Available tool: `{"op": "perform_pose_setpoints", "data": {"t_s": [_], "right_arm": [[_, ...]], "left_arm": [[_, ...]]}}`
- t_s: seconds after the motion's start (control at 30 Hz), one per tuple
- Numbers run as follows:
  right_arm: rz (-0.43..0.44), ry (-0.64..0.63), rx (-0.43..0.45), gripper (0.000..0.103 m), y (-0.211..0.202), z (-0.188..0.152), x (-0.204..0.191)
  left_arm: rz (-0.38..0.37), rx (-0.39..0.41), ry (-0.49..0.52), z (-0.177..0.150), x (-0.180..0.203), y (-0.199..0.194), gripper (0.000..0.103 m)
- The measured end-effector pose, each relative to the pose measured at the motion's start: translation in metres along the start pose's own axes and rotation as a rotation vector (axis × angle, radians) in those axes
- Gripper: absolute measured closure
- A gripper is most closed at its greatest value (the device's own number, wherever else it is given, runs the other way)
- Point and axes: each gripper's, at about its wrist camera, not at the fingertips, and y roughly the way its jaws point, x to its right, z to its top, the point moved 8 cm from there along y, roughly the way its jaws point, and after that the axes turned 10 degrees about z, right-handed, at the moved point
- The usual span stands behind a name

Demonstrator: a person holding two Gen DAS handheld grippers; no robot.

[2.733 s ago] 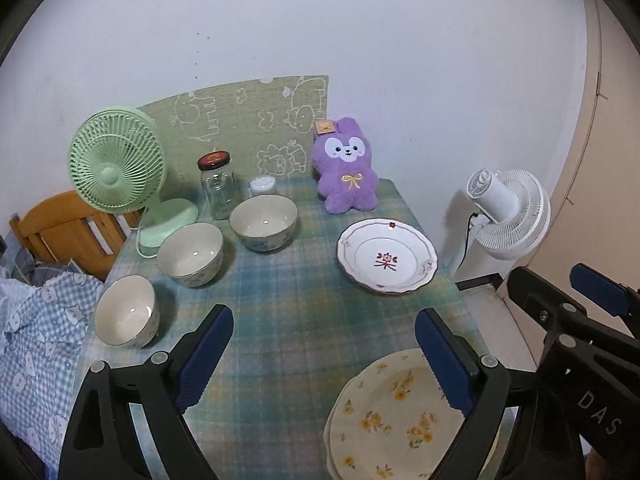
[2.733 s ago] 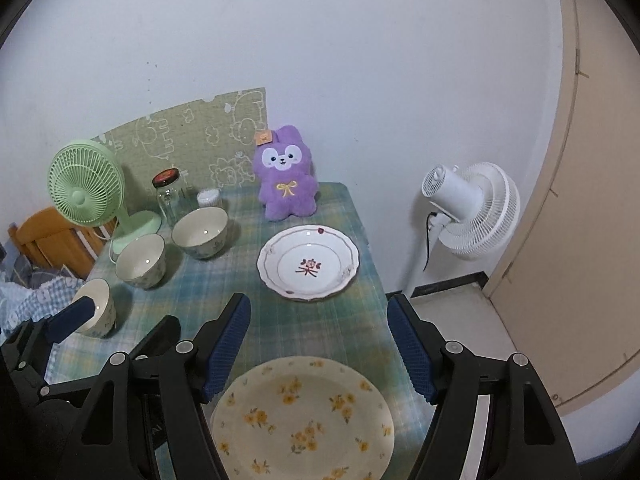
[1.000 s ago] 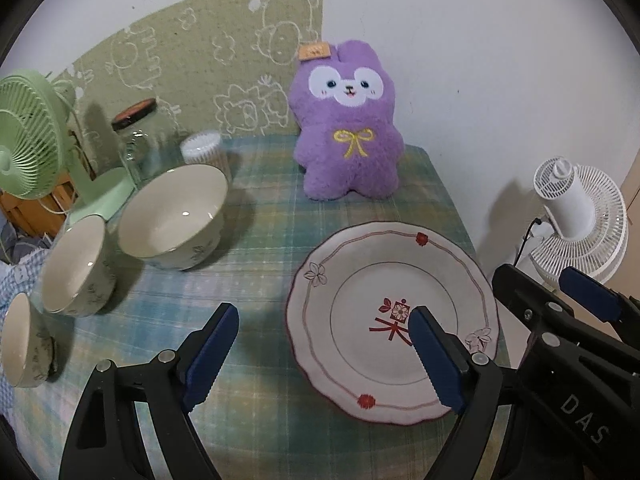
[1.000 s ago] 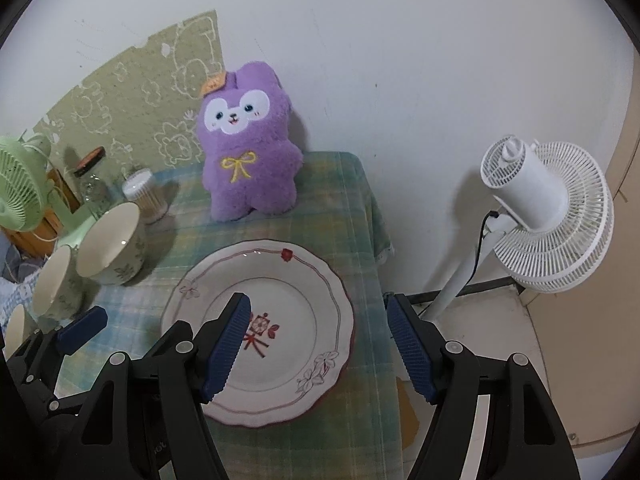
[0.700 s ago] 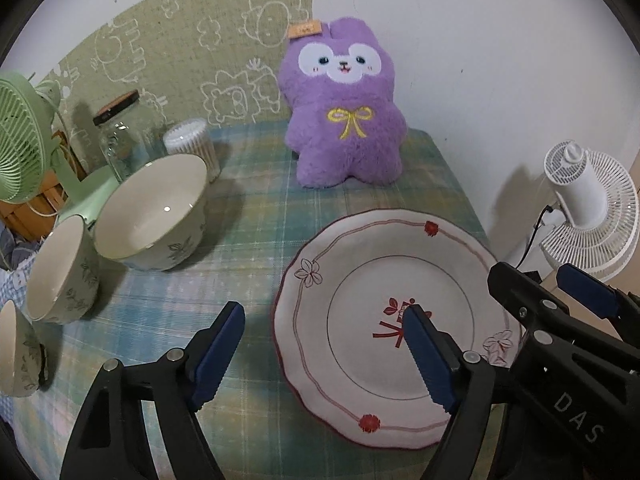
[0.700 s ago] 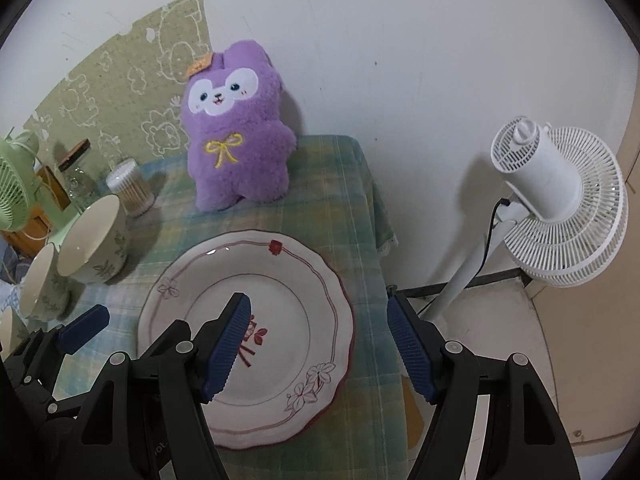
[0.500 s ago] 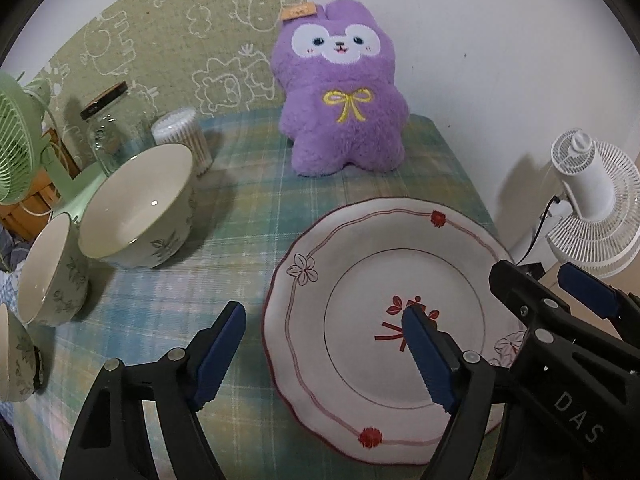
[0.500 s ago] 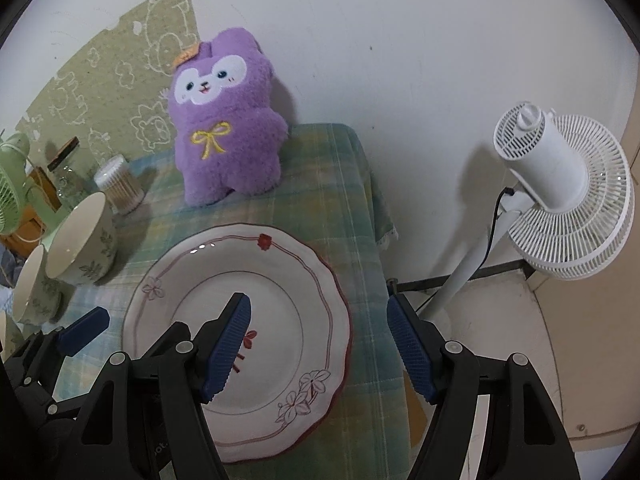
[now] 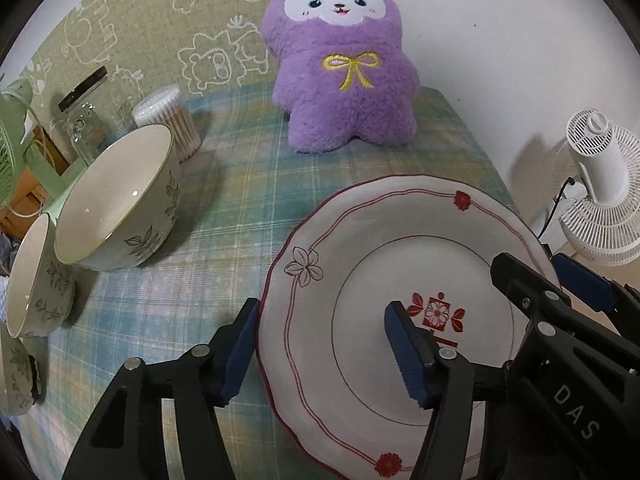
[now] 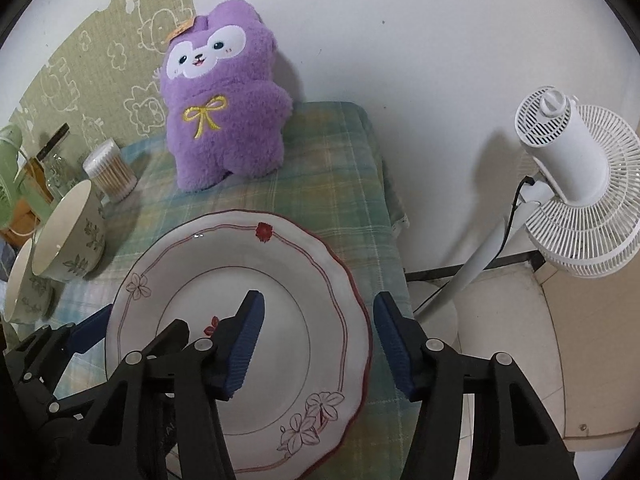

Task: Organize plates and bowls
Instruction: 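Close both grippers on the rim of the red-trimmed white plate, then lift the red-trimmed plate with both grippers and carry it over the yellow-flower stack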

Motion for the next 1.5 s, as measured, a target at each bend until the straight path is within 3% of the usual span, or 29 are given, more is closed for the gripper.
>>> {"op": "perform_pose_setpoints", "data": {"t_s": [0.33,0.87,1.1,1.27,1.5], "right_arm": [[-0.026,-0.012,-0.04,0.05,0.014,-0.005,0.001],[-0.055,-0.014,-0.053,0.053,0.019,-0.006,0.004],[-0.067,-0.016,-0.063,0.06,0.014,-0.007,0.004],[-0.072,-0.015,-0.067,0.062,0.008,-0.009,0.003],[-0.081,-0.024,-0.06,0.063,-0.001,-0.01,0.001]], "left_arm": [[-0.028,-0.008,-0.031,0.003,-0.008,0.01,0.055],[-0.044,0.039,0.038,0.003,-0.007,0.011,0.054],[-0.056,0.016,0.014,0.004,-0.01,0.01,0.059],[-0.027,0.026,0.023,0.002,-0.011,0.005,0.063],[-0.046,0.024,0.02,-0.001,-0.013,-0.002,0.063]]}}
